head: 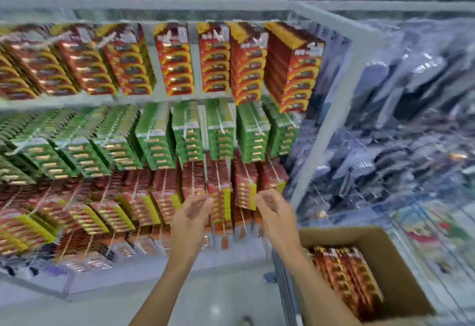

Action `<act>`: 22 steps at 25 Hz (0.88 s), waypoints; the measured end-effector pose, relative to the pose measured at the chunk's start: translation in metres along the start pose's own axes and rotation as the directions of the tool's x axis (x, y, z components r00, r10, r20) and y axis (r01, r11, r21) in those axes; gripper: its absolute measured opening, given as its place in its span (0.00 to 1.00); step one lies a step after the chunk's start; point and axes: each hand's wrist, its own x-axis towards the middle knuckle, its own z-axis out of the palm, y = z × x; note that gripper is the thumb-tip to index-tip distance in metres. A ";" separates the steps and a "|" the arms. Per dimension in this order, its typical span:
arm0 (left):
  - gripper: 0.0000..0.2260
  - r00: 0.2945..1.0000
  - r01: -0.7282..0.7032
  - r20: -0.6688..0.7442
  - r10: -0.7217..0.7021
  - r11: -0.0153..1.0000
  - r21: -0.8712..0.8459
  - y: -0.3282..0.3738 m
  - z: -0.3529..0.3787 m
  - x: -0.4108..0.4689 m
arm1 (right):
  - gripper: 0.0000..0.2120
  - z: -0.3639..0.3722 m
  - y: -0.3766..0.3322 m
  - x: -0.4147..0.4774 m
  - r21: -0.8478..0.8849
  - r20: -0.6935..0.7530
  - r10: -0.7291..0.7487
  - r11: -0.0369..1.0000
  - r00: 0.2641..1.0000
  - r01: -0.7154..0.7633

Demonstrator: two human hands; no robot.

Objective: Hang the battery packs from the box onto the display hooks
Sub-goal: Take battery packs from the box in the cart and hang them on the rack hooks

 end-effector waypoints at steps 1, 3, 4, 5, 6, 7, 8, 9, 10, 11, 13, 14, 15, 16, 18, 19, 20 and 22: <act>0.03 0.999 0.014 0.039 -0.014 1.000 0.002 -0.007 0.009 -0.013 | 0.05 -0.011 0.011 -0.013 -0.016 -0.021 0.029 0.999 0.999 -0.030; 0.05 0.993 0.056 0.099 -0.056 0.998 0.008 -0.019 0.028 -0.034 | 0.04 -0.035 0.032 -0.036 -0.031 -0.069 0.085 0.996 0.994 -0.087; 0.05 0.990 0.069 0.121 -0.070 0.998 0.011 -0.023 0.039 -0.043 | 0.04 -0.047 0.040 -0.047 -0.028 -0.096 0.106 0.994 0.990 -0.109; 0.05 0.987 0.078 0.142 -0.079 0.997 0.017 -0.027 0.050 -0.052 | 0.03 -0.059 0.047 -0.058 -0.018 -0.117 0.126 0.992 0.985 -0.129; 0.04 0.982 0.082 0.169 -0.085 0.996 0.021 -0.030 0.062 -0.060 | 0.04 -0.072 0.055 -0.067 -0.007 -0.138 0.146 0.989 0.980 -0.149; 0.03 0.977 0.079 0.197 -0.085 0.996 0.036 -0.031 0.075 -0.066 | 0.04 -0.085 0.061 -0.073 -0.013 -0.155 0.164 0.986 0.974 -0.168; 0.03 0.969 0.077 0.230 -0.087 0.996 0.051 -0.033 0.089 -0.074 | 0.04 -0.099 0.066 -0.080 -0.028 -0.173 0.174 0.983 0.969 -0.182; 0.02 0.960 0.080 0.262 -0.094 0.995 0.064 -0.035 0.102 -0.080 | 0.04 -0.113 0.074 -0.084 -0.051 -0.196 0.187 0.978 0.963 -0.201; 0.03 0.951 0.083 0.291 -0.100 0.994 0.068 -0.039 0.115 -0.086 | 0.03 -0.126 0.084 -0.086 -0.073 -0.218 0.191 0.975 0.957 -0.211; 0.03 0.943 0.092 0.314 -0.113 0.993 0.080 -0.043 0.129 -0.091 | 0.03 -0.140 0.095 -0.089 -0.091 -0.242 0.205 0.968 0.949 -0.232; 0.06 0.926 0.109 0.349 -0.145 0.987 0.119 -0.052 0.161 -0.099 | 0.03 -0.167 0.120 -0.090 -0.080 -0.271 0.264 0.952 0.926 -0.295; 0.06 0.919 0.122 0.358 -0.162 0.984 0.132 -0.058 0.179 -0.103 | 0.04 -0.181 0.132 -0.089 -0.061 -0.280 0.292 0.945 0.915 -0.320; 0.06 0.916 0.133 0.358 -0.179 0.980 0.150 -0.064 0.196 -0.108 | 0.05 -0.194 0.144 -0.087 -0.049 -0.284 0.313 0.939 0.906 -0.340; 0.04 0.915 0.136 0.357 -0.188 0.977 0.165 -0.071 0.215 -0.113 | 0.07 -0.209 0.157 -0.085 -0.051 -0.277 0.325 0.935 0.904 -0.351; 0.02 0.917 0.157 0.337 -0.214 0.969 0.190 -0.082 0.257 -0.121 | 0.10 -0.241 0.179 -0.076 -0.053 -0.254 0.356 0.924 0.900 -0.380; 0.02 0.916 0.187 0.317 -0.246 0.961 0.204 -0.088 0.275 -0.125 | 0.12 -0.257 0.190 -0.071 -0.053 -0.242 0.378 0.914 0.894 -0.401; 0.03 0.914 0.210 0.301 -0.271 0.953 0.218 -0.094 0.292 -0.127 | 0.12 -0.271 0.200 -0.065 -0.055 -0.226 0.394 0.908 0.891 -0.415; 0.07 0.909 0.257 0.272 -0.317 0.938 0.234 -0.108 0.322 -0.133 | 0.13 -0.296 0.223 -0.052 -0.070 -0.177 0.428 0.893 0.886 -0.445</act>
